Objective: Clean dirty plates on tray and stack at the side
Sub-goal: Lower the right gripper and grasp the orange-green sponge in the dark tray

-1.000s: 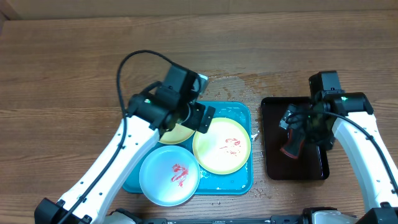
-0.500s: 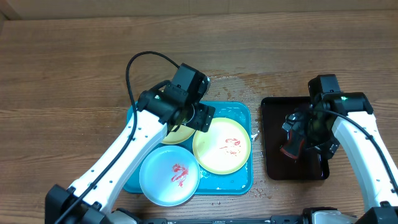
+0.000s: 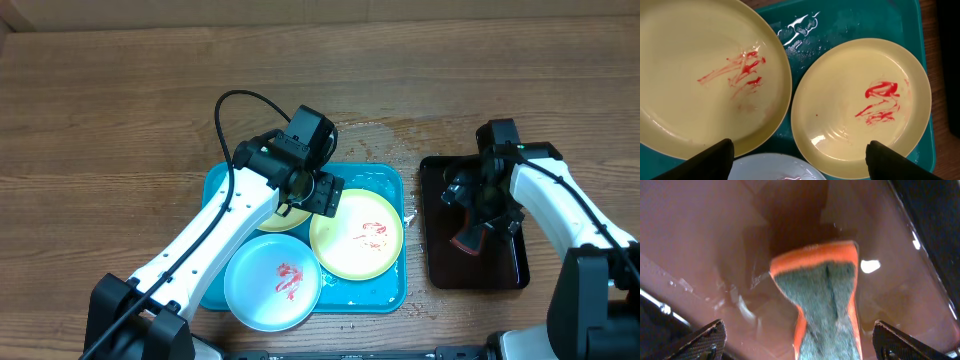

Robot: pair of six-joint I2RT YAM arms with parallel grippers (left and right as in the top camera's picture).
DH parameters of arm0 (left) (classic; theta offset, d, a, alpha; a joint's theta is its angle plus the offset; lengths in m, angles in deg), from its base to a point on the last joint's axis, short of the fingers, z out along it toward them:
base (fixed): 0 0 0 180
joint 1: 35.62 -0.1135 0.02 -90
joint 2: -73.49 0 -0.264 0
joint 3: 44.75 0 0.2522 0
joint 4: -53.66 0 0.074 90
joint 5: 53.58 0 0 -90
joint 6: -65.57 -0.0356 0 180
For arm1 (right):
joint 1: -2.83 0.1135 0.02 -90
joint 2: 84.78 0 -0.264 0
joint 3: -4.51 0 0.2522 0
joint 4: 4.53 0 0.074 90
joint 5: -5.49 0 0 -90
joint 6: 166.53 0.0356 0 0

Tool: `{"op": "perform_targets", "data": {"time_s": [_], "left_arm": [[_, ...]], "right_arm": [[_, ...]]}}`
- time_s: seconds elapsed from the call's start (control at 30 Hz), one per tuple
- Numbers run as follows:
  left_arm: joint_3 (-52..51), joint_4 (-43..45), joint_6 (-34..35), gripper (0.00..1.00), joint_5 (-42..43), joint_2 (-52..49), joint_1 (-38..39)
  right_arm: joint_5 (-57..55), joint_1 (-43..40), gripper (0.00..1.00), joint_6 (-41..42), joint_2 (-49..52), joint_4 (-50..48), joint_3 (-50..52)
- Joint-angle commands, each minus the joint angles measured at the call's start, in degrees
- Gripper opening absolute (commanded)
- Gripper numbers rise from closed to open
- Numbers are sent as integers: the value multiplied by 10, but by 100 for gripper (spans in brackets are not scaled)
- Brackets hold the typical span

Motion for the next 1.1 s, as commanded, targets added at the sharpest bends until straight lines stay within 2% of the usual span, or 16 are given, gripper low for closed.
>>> {"op": "perform_targets", "data": {"time_s": [0.0,0.13,0.23,0.3,0.63,0.77,0.87,0.97,1.07], "left_arm": [[-1,-3,1,85,-1,-2,-3],[-1,-4,0,85,-2,-2,-3],[-1,-3,-6,85,-2,-2,-3],[-1,-2,-6,85,-2,-2,-3],[-1,9,-5,86,-2,-2,-3],[-1,10,-6,87,-2,-2,-3],[-1,14,-5,87,-2,-2,-3],[-1,15,-5,87,-1,-2,-3],[-1,15,-6,86,-2,-2,-3]], "right_arm": [[-23,-26,94,14,13,-17,-1],[-35,-81,91,10,28,-37,-1],[-31,-104,81,-18,42,-44,-1],[-26,-106,78,-42,51,-51,0],[29,-80,79,-83,57,-83,0],[50,-80,79,-137,57,-93,0],[60,-80,77,-140,57,-87,0],[64,-80,63,-138,57,-82,0],[68,-80,31,-138,57,-80,0]]}}
